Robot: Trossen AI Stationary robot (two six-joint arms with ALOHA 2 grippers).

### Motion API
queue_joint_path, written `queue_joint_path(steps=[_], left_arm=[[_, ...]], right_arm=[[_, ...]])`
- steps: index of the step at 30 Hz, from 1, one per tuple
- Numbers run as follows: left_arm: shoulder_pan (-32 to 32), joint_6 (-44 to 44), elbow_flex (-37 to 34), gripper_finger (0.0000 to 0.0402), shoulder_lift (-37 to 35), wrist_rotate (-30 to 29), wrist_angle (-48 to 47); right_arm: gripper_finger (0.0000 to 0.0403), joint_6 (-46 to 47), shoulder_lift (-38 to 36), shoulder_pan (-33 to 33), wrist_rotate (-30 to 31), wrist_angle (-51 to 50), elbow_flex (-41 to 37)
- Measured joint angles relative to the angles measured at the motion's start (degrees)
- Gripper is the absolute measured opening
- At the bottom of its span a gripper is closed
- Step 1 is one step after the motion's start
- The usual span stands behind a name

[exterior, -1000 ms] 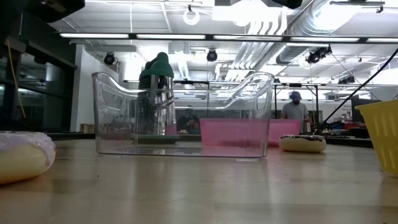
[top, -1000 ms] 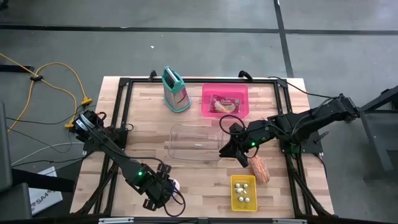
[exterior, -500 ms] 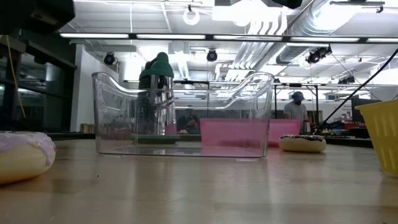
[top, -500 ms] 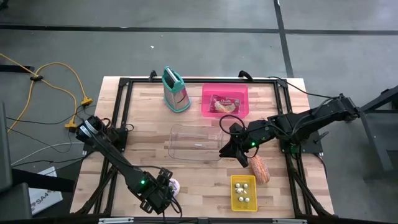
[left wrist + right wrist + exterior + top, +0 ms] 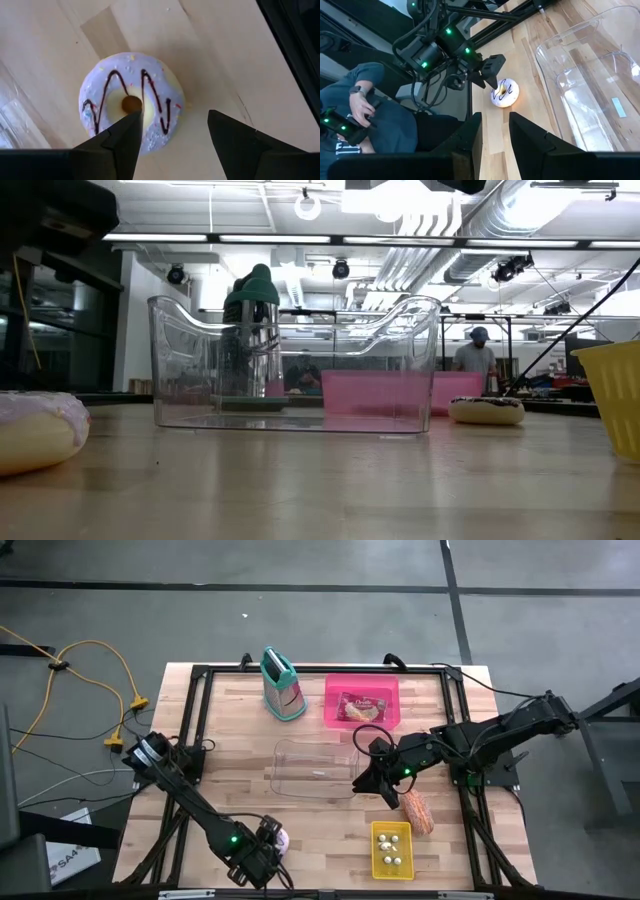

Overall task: Pick & Place Food Item
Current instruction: Put the pink donut into the transparent bin

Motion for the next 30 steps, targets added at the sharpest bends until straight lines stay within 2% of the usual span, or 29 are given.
queue_joint_path(steps=[21,30], left_arm=[[0.2,-0.2,0.0,0.0216,3.5,-1.1,2.0],[0.3,-1.3,0.0,0.0192,4.0,-1.1,1.9]], right_arm=[[0.0086,0.0,0.0,0.0,0.0,0.0,0.0],[0.0086,0.0,0.0,0.0,0.0,0.0,0.0]])
